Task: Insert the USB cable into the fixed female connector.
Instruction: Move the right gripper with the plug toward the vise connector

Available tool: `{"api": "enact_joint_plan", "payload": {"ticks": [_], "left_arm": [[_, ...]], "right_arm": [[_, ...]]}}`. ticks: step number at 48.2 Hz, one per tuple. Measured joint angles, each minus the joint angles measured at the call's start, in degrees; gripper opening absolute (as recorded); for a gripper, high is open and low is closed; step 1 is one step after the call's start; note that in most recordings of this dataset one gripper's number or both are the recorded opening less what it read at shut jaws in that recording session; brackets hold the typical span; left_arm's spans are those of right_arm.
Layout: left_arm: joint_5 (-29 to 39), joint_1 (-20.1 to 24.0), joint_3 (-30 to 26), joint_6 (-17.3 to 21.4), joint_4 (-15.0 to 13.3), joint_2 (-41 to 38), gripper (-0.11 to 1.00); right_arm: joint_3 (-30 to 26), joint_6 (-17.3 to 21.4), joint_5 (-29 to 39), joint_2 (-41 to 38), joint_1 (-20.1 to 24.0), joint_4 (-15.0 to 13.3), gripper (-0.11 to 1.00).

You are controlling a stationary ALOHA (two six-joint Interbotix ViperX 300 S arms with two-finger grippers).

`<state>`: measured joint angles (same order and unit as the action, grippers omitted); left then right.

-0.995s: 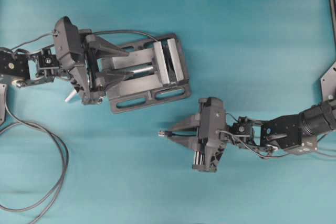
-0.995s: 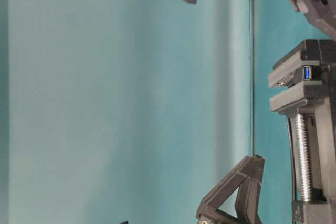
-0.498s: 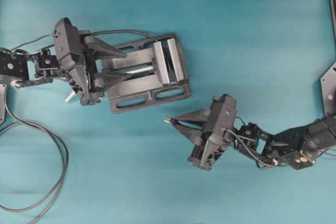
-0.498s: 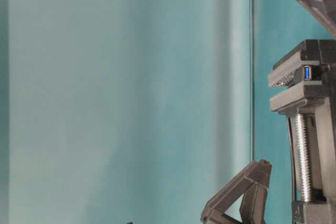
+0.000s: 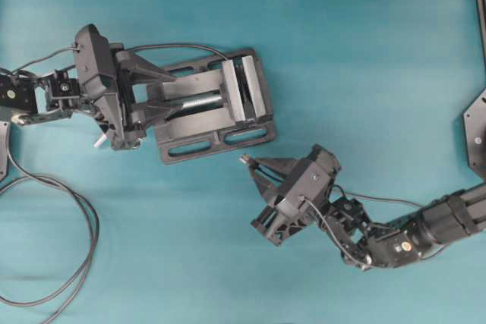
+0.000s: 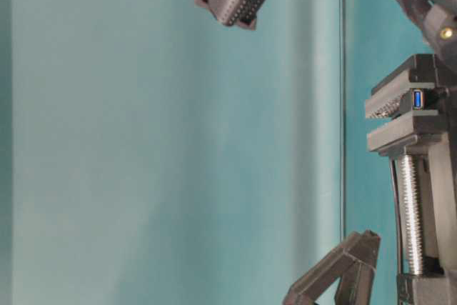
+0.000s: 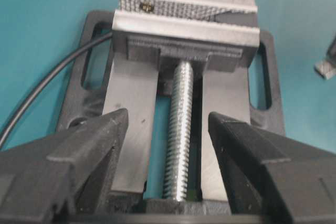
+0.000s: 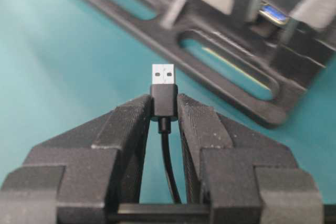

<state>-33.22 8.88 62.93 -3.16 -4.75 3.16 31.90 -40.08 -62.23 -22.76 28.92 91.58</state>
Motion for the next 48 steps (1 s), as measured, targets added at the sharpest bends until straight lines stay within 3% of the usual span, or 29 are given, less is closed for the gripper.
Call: {"api": "enact_joint_plan", "payload": {"ticks": [8,21,30,48], "left_arm": [[0.0,0.0,0.8,-0.1,0.1,0.2,0.77],[0.0,0.0,1.1,0.0,0.0,0.5,0.77],[0.0,0.0,1.1,-0.1,0.0,0.5,0.77],[0.1,0.3,1.5,-0.1,0.0,0.5,0.78]], "right_arm": [[-2.4,-2.5,-4.2,-0.7,0.6,6.6,0.21],[-4.5,-2.6,-7.6,-1.6,0.7,12.7,0.21],[-7.1,-3.6,-10.3,-2.5,0.7,14.4,0.21],[-9.1,-4.0,-12.2,-3.1,0.6,14.9,0.21]]}}
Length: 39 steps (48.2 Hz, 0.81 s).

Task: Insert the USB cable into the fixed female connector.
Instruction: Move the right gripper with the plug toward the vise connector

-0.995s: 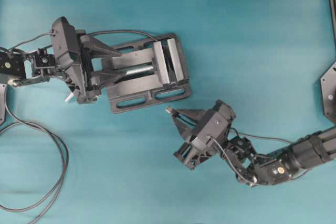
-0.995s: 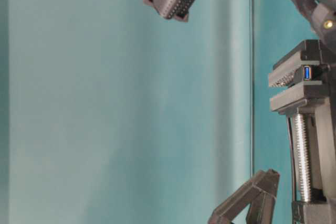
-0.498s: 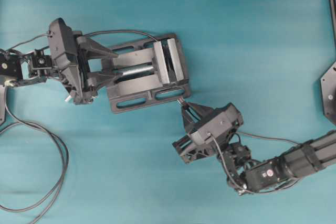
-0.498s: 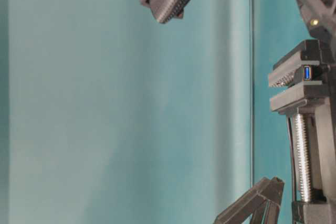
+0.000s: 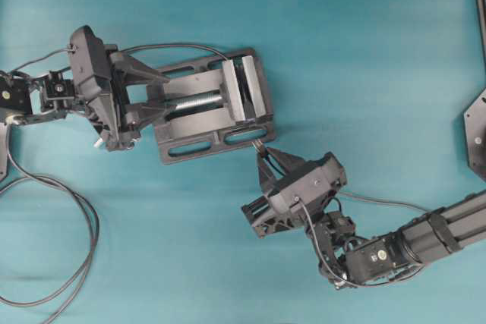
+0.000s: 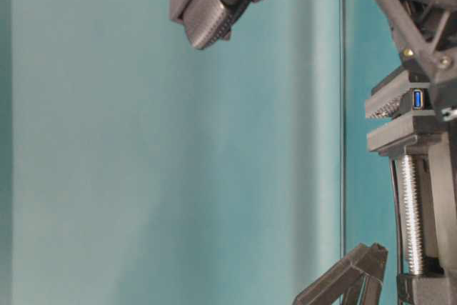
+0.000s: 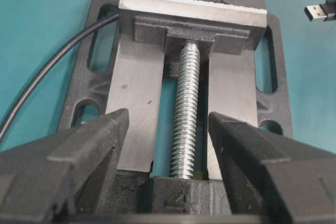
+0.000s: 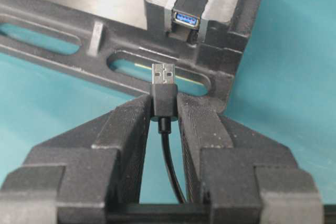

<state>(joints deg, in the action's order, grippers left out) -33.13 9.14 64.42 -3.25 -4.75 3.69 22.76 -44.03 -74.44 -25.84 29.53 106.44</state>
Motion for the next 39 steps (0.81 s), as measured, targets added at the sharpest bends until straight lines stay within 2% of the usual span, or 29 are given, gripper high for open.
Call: {"api": "enact_joint_plan", "payload": {"ticks": [12,39], "left_arm": [[0.1,0.1,0.0,0.0,0.0,0.0,0.77],[0.0,0.1,1.6,0.0,0.0,0.0,0.77]], "right_arm": [[-1.5,0.0,-1.9,0.0,-0.4,3.3,0.21],[-4.0,0.4,-2.1,-0.4,-1.1,4.3,0.21]]}}
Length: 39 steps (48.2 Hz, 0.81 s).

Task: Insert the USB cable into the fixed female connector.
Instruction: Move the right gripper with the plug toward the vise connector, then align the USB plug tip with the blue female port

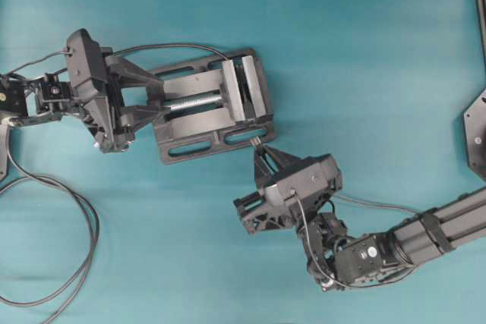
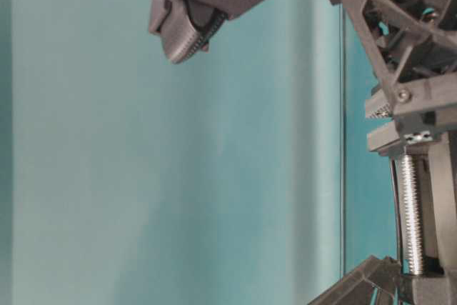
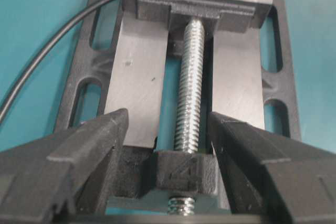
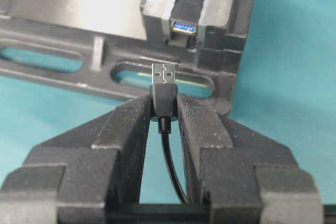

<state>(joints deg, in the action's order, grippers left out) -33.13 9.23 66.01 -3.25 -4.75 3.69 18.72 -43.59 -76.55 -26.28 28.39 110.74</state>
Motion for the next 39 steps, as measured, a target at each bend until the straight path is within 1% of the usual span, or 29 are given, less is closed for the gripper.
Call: {"api": "enact_joint_plan", "payload": {"ticks": [13,26,39], "left_arm": [[-0.4,0.0,0.0,0.0,0.0,0.1,0.77],[-0.5,0.0,0.0,0.0,0.0,0.1,0.77],[-0.4,-0.1,0.1,0.0,0.0,0.1,0.77]], "right_arm": [[0.0,0.0,-0.1,-0.2,-1.7,2.9,0.21],[-0.9,-0.6,-0.1,-0.3,-2.2,3.1,0.21],[-2.4,-2.0,0.0,-0.4,-2.8,3.1,0.21]]}}
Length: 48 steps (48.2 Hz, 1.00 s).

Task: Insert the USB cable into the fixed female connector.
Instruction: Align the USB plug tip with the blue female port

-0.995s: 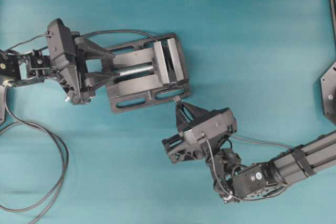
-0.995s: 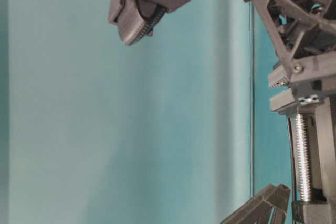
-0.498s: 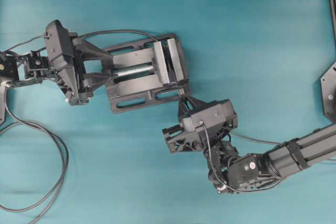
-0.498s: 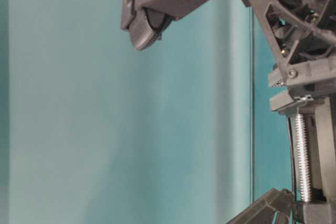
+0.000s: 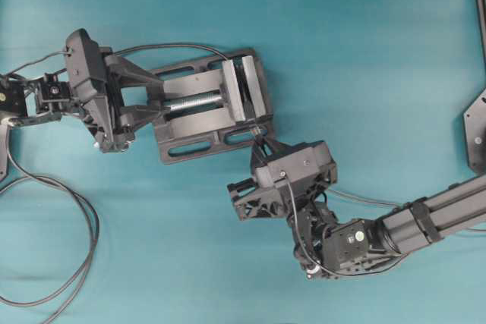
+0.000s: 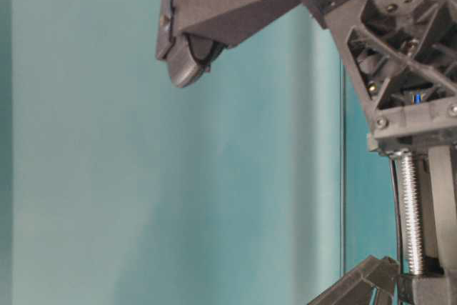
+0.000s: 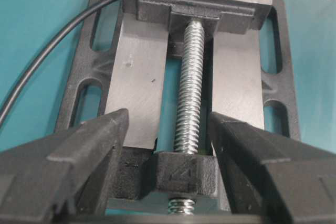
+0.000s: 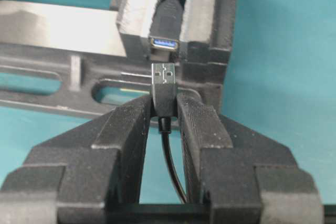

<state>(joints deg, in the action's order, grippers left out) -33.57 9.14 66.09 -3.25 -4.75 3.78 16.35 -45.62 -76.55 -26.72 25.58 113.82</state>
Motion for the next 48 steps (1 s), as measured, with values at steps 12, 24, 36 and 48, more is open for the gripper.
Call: {"api": "enact_joint_plan", "payload": {"ticks": [12,24,36,48], "left_arm": [[0.1,0.1,0.1,0.0,0.1,-0.1,0.77],[0.1,0.1,0.4,0.0,0.0,-0.1,0.77],[0.2,0.1,0.4,0.0,0.0,0.0,0.77],[0.2,0.4,0.9,0.0,0.0,0.0,0.77]], "right_arm": [[-0.5,0.0,-0.1,-0.4,-0.5,0.0,0.21],[-0.8,0.0,0.0,-0.4,-1.1,0.2,0.21],[-0.8,0.0,0.4,-0.6,-1.5,1.2,0.21],[-0.8,0.0,0.2,-0.7,-1.7,1.3,0.21]]}}
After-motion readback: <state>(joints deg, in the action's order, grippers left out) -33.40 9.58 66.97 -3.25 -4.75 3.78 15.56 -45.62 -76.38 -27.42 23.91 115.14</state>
